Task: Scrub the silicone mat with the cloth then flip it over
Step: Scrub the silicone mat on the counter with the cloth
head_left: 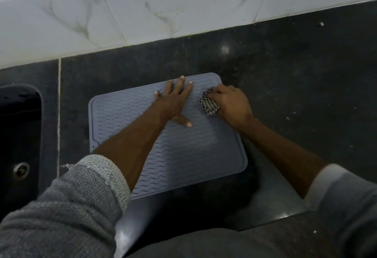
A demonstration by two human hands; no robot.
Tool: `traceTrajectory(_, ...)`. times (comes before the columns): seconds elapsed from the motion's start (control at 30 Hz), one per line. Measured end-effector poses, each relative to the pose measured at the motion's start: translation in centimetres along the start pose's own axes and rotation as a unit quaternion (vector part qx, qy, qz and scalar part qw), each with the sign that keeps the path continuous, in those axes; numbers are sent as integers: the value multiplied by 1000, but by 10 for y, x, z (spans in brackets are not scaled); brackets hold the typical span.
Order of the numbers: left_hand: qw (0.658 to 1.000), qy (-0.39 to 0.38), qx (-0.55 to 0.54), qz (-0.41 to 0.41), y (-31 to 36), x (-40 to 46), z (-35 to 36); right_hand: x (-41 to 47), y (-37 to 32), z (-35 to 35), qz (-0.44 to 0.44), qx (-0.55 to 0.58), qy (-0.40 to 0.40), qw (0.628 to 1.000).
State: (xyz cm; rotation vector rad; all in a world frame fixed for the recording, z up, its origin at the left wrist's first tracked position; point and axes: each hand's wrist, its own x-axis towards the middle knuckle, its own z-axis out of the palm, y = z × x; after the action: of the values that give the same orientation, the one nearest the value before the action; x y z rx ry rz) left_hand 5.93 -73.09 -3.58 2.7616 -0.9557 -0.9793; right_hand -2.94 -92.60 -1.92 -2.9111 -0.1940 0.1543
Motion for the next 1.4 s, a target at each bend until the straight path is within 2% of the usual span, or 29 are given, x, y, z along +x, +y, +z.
traceTrajectory(0.1, 1000, 2, 1, 0, 0, -1, 1, -13, 2, -2, 4, 16, -19, 1000)
traceTrajectory(0.27, 1000, -5, 9, -19, 3, 0, 0, 24, -11, -8, 22, 44, 66, 997)
traceTrajectory(0.4, 1000, -13, 11, -23, 3, 2, 0, 29, -21, -3, 38, -1, 17, 999)
traceTrajectory(0.67, 1000, -11, 5, -5, 1, 0, -1, -73, -19, 8, 22, 13, -7, 1000)
traceTrajectory(0.73, 1000, -10, 10, -6, 2, 0, -1, -67, -17, 5, 25, 19, -3, 999)
traceTrajectory(0.83, 1000, -5, 16, -12, 2, 0, 0, -34, -19, 0, 34, 51, 53, 997)
traceTrajectory(0.97, 1000, -12, 23, -18, 2, 3, 0, -16, -25, 4, 55, 6, 13, 998)
traceTrajectory(1.27, 1000, -17, 17, -5, 1, -1, -5, -125, -30, 14, 31, 25, 0, 999)
traceTrajectory(1.4, 1000, -16, 20, -9, 4, -2, -5, -93, -26, -2, 39, 72, 61, 995)
